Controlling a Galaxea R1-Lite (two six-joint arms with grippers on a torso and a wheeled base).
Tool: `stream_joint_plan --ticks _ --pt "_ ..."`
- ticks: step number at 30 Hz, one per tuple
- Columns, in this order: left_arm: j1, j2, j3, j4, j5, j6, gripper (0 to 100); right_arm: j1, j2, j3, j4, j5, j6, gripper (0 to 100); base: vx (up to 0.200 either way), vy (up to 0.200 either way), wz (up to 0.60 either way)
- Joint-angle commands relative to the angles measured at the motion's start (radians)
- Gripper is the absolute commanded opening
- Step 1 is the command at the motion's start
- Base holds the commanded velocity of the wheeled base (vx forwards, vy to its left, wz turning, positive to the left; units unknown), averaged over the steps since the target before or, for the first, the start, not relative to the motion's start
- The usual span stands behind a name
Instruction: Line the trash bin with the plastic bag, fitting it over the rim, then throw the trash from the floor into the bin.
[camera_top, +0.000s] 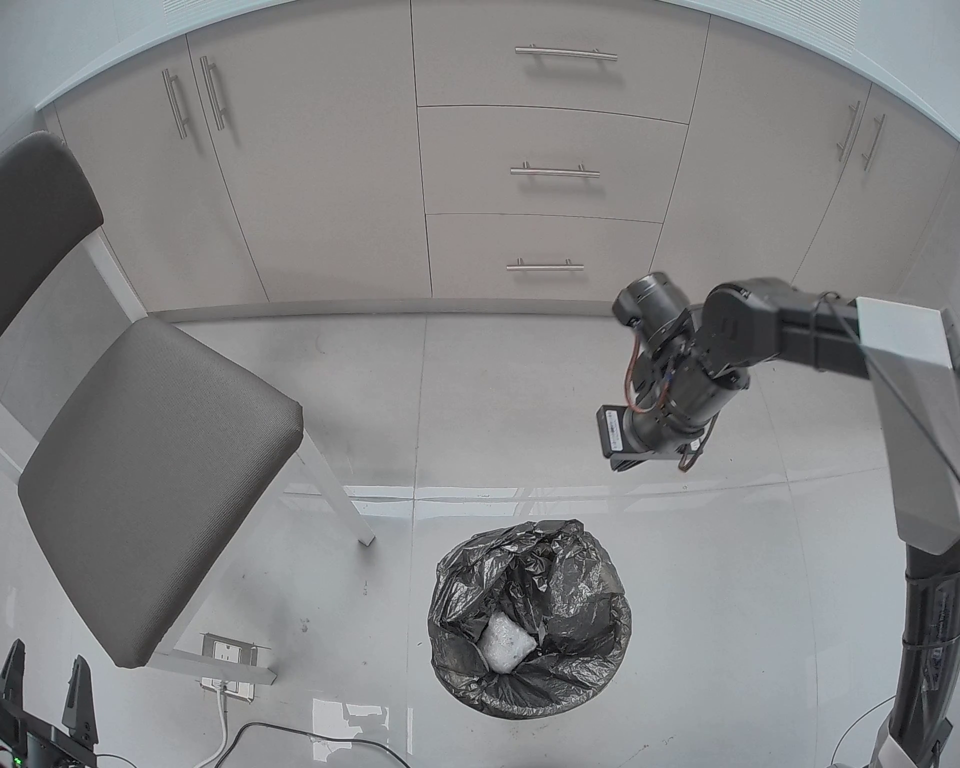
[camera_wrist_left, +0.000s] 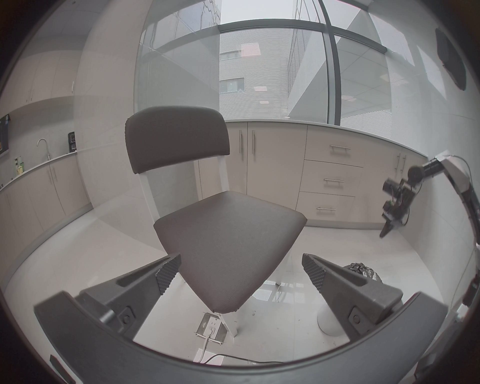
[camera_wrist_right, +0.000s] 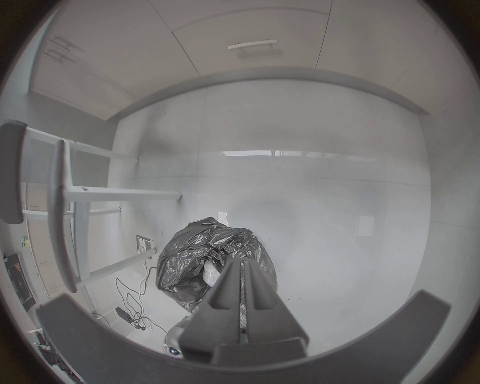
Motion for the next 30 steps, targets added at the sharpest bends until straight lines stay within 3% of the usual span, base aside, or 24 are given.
stream_joint_plan --ticks 1,2,6,11,16,20,22,25,30 --pt "-0.001 -0.009 0.009 0.0 -0.176 0.047 100 -0.039 -0.2 0.0 0.073 0.004 -0.003 0 0.0 0.0 0.0" --pt "-0.001 -0.009 0.019 0.0 -0.229 0.087 100 -0.042 -0.229 0.0 0.082 0.004 -0.003 0 0.0 0.0 0.0" --pt "-0.001 -0.009 0.029 -0.008 -0.214 0.102 100 -0.058 -0.349 0.0 0.132 0.004 -0.018 0 0.0 0.0 0.0" --pt "-0.003 0.004 0.031 -0.007 -0.183 0.079 100 -0.134 -0.565 0.0 0.237 0.009 -0.144 0 0.0 0.0 0.0" --pt "-0.024 0.044 0.029 -0.008 -0.183 0.079 100 -0.137 -0.764 0.0 0.399 0.009 -0.248 0 0.0 0.0 0.0" --pt "-0.001 -0.015 0.034 -0.013 -0.183 0.087 100 -0.153 -0.936 0.0 0.517 -0.002 -0.385 0 0.0 0.0 0.0" --pt "0.0 -0.016 0.034 -0.019 -0.182 0.084 100 -0.185 -0.988 0.0 0.544 -0.002 -0.431 0 0.0 0.0 0.0" --pt "0.0 -0.016 0.037 -0.033 -0.182 0.084 100 -0.295 -1.106 0.0 0.571 0.001 -0.495 0 0.0 0.0 0.0" --pt "0.0 -0.016 0.037 -0.033 -0.18 0.084 100 -0.358 -1.254 0.0 0.57 0.004 -0.564 0 0.0 0.0 0.0"
